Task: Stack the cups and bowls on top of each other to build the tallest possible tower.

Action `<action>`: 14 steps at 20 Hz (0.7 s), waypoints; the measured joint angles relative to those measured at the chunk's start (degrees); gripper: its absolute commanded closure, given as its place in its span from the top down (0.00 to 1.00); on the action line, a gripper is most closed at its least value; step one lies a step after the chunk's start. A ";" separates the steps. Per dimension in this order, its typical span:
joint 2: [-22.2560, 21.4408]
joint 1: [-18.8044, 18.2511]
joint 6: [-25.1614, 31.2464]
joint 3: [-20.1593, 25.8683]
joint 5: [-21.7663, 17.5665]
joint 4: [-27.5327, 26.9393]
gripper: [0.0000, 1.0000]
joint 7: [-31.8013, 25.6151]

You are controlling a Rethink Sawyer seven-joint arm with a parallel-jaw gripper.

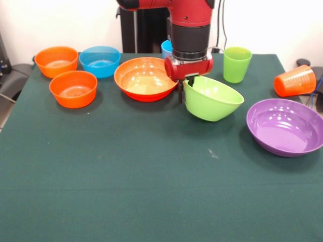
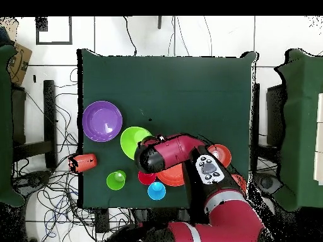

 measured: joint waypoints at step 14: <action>1.60 -4.97 0.00 2.83 -0.44 0.00 0.00 0.00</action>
